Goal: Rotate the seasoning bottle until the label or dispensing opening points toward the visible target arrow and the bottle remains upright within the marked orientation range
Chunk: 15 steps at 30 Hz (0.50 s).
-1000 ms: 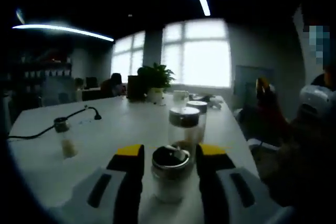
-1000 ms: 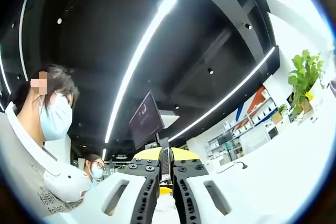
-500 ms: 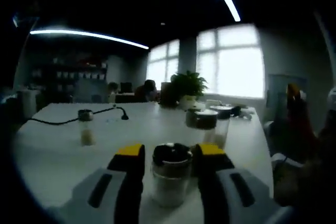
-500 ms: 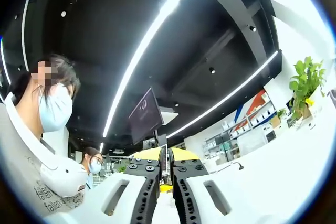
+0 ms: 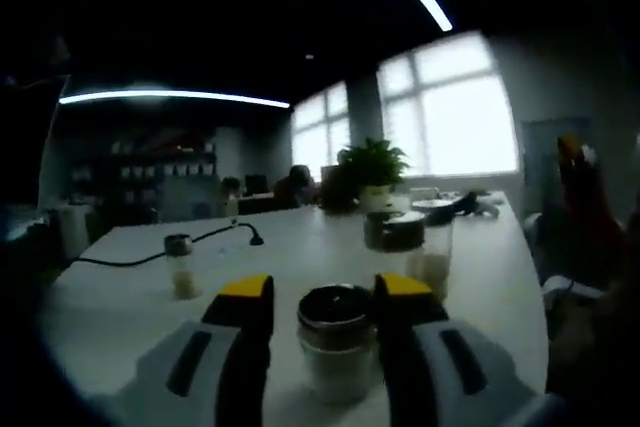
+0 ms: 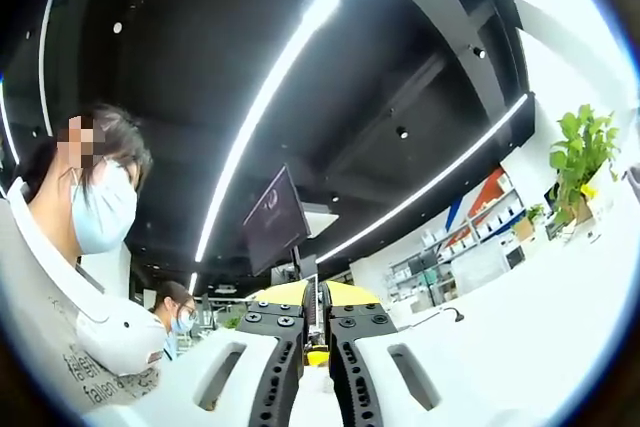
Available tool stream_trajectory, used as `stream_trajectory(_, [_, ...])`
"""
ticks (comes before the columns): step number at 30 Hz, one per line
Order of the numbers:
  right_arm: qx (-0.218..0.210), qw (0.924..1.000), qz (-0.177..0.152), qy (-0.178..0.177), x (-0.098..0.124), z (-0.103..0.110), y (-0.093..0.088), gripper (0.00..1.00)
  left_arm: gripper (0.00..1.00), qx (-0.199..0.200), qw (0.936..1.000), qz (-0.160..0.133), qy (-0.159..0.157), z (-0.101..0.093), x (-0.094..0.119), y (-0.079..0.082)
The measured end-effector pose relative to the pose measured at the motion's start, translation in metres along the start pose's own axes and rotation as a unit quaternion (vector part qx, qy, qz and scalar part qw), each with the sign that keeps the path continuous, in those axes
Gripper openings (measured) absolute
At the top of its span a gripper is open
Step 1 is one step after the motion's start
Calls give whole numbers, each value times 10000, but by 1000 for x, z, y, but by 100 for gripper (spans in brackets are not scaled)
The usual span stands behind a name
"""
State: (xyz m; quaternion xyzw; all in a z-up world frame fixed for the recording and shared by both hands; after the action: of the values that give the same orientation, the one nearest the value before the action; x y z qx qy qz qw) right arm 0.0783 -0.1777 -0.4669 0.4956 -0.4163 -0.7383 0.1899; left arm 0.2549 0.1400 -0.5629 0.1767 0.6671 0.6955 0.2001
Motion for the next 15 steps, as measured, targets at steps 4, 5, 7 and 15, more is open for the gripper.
stream_trajectory(4, [-8,10000,-24,-12,1,-2,3,3,32,8,10000,-24,-62,-4,-1,0])
stream_trajectory(5, [-14,10000,-32,-16,2,-2,4,3,32,14,10000,-22,-68,-4,-1,0])
stream_trajectory(7, [-13,10000,-47,-20,2,-3,5,3,32,46,9999,-16,-91,-3,-1,0])
stream_trajectory(15, [-33,10000,-43,-33,5,-4,5,3,32,86,9989,-4,-451,-2,-1,0])
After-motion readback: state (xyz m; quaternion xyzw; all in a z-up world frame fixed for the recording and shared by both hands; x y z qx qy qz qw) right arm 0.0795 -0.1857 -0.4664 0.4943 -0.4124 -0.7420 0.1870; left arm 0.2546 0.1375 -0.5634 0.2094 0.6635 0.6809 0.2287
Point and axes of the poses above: the point that each gripper's makers call its tool centre point, and the gripper's own axes: x roughly backward along the fingers, z roughly to its left, y roughly out of its top, the point moved 2 cm from there along x, roughly backward along the fingers, and after that the axes turned 4 degrees about y, right-handed, at the moved point
